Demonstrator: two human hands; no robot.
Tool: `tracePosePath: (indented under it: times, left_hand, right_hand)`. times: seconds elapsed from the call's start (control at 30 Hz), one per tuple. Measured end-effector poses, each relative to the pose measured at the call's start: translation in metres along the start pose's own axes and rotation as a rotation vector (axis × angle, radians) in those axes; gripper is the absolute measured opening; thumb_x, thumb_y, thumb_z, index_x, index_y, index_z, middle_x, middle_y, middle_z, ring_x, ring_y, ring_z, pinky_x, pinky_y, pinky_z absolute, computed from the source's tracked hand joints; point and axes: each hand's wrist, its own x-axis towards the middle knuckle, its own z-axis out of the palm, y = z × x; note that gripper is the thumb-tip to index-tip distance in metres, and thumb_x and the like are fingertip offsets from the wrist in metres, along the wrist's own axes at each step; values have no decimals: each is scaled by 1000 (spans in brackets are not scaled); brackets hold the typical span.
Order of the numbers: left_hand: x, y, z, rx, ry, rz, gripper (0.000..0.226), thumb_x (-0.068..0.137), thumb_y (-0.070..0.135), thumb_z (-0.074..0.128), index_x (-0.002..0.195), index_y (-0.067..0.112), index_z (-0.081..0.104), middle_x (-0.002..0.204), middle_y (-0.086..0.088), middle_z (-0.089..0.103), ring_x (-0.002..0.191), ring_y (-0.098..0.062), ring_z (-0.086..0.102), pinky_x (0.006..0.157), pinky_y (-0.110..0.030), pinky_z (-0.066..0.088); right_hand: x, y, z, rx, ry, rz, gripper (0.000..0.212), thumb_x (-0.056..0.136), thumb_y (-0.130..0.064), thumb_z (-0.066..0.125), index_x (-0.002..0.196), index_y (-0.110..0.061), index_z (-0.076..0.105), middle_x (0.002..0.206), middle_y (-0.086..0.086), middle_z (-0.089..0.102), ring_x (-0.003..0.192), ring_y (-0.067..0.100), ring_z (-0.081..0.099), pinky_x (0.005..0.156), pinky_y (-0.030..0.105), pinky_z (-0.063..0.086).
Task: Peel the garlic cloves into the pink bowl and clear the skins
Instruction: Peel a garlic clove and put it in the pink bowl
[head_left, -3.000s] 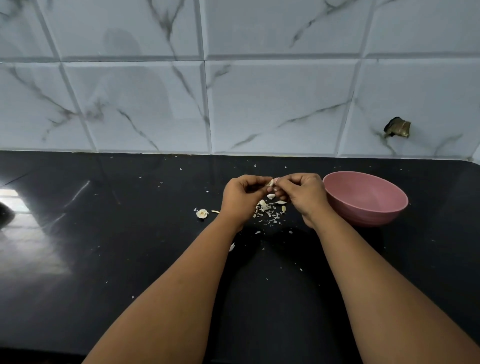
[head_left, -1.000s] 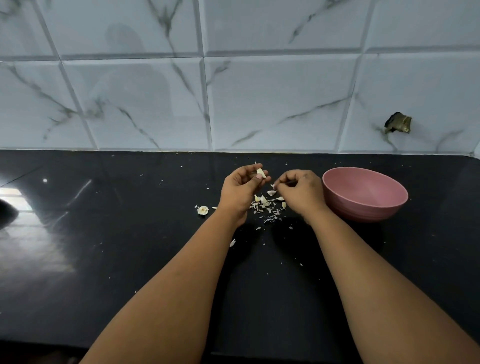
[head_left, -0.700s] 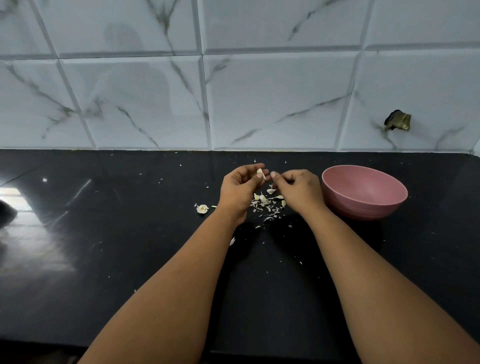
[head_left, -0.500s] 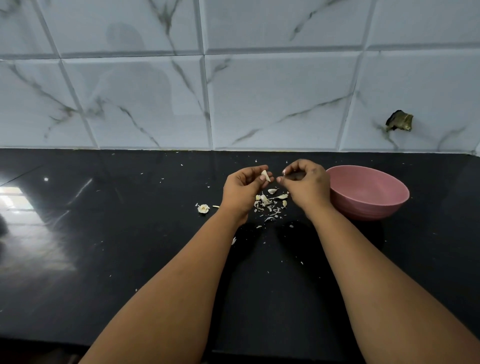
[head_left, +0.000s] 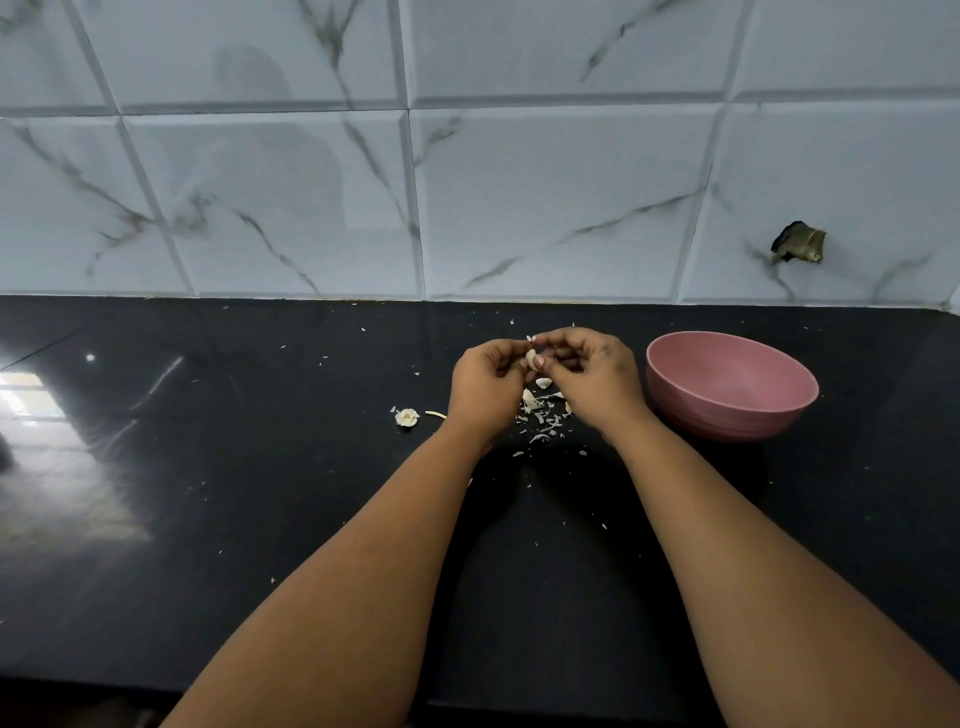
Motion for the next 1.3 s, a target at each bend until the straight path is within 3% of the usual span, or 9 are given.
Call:
tracePosePath:
  times: [0.17, 0.27, 0.37, 0.5, 0.6, 0.73, 0.83, 1.1, 1.3]
  left_hand:
    - [0, -1, 0, 9, 32, 2, 20, 90, -7, 58, 102, 2, 72, 83, -4, 73, 71, -1, 69, 71, -18, 54]
    - [0, 0, 0, 11, 48, 5, 20, 89, -7, 60, 100, 4, 72, 86, -8, 75, 78, -11, 72, 78, -28, 58]
    - [-1, 1, 0, -8, 60, 0, 23, 89, -6, 59, 96, 12, 70, 84, -5, 74, 77, -9, 73, 76, -26, 58]
    - [-1, 3, 0, -117, 75, -68, 9, 92, 4, 64, 97, 9, 69, 90, -11, 75, 86, -18, 74, 76, -30, 58]
    - [-2, 4, -3, -109, 71, -62, 10, 92, 5, 66, 85, 11, 70, 80, -5, 75, 77, -15, 74, 74, -27, 58]
    - [-3, 5, -3, -11, 51, -32, 11, 92, 6, 66, 83, 11, 71, 75, -1, 74, 71, -9, 73, 71, -25, 59]
    - [-4, 6, -2, 48, 50, -11, 7, 92, 8, 66, 88, 6, 72, 80, -5, 75, 76, -12, 74, 78, -32, 61]
    - [-4, 5, -1, 155, 66, 11, 11, 91, 7, 65, 84, 13, 71, 74, -1, 74, 73, -11, 74, 82, -42, 60]
    - [-4, 7, -2, 216, 99, 25, 8, 85, 17, 71, 77, 18, 73, 68, 2, 74, 72, -15, 74, 76, -43, 61]
  right_hand:
    - [-2, -1, 0, 58, -32, -17, 23, 81, -8, 76, 91, -29, 74, 76, -3, 74, 71, 8, 71, 74, 25, 58]
    - [-1, -1, 1, 77, -33, -8, 23, 80, -10, 78, 91, -30, 74, 77, -4, 73, 71, 8, 71, 74, 26, 58]
    - [0, 0, 3, 68, -9, -3, 22, 83, -6, 73, 94, -25, 74, 80, -1, 73, 78, 16, 72, 80, 35, 59]
    - [1, 1, 4, 151, 25, 54, 19, 85, -3, 70, 97, -18, 73, 88, 6, 73, 88, 23, 71, 87, 43, 57]
    - [1, 1, 4, 174, 41, 79, 19, 86, -2, 69, 95, -19, 72, 90, 8, 73, 90, 25, 71, 87, 43, 58]
    - [1, 2, 3, 163, 33, 68, 21, 85, -3, 70, 90, -23, 72, 89, 3, 74, 89, 19, 71, 85, 41, 58]
    - [1, 3, 3, 116, 34, 36, 22, 84, -4, 71, 88, -26, 72, 86, -2, 74, 83, 11, 70, 84, 36, 59]
    - [1, 4, 3, 97, 27, 24, 20, 82, -2, 73, 90, -20, 74, 85, 1, 75, 83, 16, 72, 82, 37, 60]
    - [1, 3, 4, 113, 6, 31, 26, 82, -1, 73, 86, -26, 73, 82, -3, 74, 77, 7, 69, 77, 28, 59]
